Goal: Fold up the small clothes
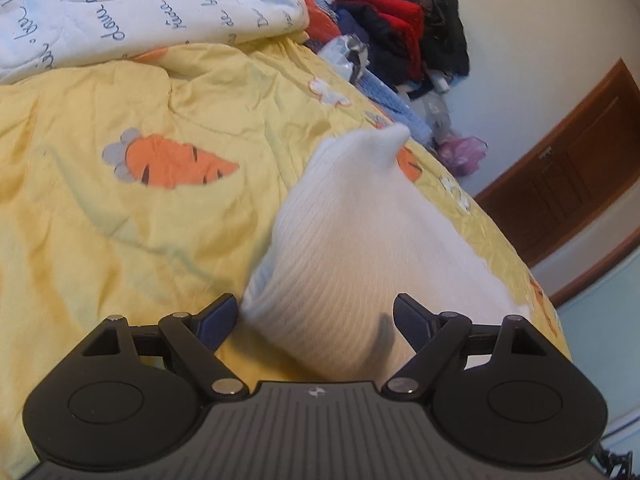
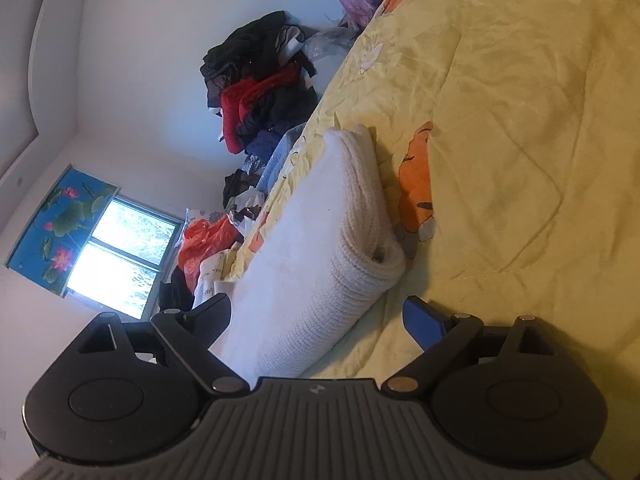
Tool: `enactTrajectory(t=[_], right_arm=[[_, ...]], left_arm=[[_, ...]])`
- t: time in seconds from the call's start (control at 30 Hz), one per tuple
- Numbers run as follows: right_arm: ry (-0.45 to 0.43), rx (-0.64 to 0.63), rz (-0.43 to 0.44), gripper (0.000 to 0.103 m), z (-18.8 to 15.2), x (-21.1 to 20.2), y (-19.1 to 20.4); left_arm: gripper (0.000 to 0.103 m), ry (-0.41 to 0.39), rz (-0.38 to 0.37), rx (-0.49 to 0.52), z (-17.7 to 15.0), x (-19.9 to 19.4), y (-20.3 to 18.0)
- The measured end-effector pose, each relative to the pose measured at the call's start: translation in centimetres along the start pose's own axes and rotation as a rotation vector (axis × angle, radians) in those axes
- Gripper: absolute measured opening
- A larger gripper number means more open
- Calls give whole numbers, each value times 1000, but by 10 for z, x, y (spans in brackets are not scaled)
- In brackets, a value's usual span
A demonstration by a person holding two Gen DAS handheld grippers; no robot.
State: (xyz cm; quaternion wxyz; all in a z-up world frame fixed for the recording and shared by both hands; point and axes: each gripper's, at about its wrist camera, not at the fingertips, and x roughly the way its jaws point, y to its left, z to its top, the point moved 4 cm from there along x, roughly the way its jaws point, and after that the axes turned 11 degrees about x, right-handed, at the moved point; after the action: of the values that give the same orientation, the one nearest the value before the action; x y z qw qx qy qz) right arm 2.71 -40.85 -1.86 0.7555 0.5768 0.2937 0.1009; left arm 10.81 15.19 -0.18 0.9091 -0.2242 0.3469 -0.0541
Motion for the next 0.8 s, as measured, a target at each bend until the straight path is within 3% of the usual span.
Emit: enactTrajectory(t=[0.07, 0.13, 0.2, 0.33, 0.4, 0.53, 0.57, 0.6, 0.7, 0.8], right_arm=[[5, -15, -18, 92, -1, 14, 5], [1, -37, -30, 92, -6, 27, 9], [-8, -79, -46, 92, -11, 40, 15], [-48, -146, -80, 90, -15, 54, 20], [-50, -180, -119, 76, -17, 61, 22], [-54, -163, -139, 62, -11, 68, 18], [-51, -144, -142, 51, -9, 69, 16], [-55, -131, -149, 26, -6, 69, 15], [-55, -123, -157, 26, -4, 71, 19], [-80, -179, -139, 24, -7, 63, 40]], left_arm=[[58, -17, 44, -56, 4, 1, 7], [58, -20, -11, -242, -3, 4, 25], [58, -67, -40, -309, -10, 1, 30], [59, -67, -23, -246, -17, -1, 14], [61, -62, -7, -210, -17, 2, 6], [56, -51, 33, -157, -10, 10, 0], [41, -39, 61, -137, -8, 13, -1], [36, -25, 78, -109, -5, 16, -3], [27, -23, 79, -62, 1, 10, -9], [24, -57, 31, -22, 9, -11, -18]])
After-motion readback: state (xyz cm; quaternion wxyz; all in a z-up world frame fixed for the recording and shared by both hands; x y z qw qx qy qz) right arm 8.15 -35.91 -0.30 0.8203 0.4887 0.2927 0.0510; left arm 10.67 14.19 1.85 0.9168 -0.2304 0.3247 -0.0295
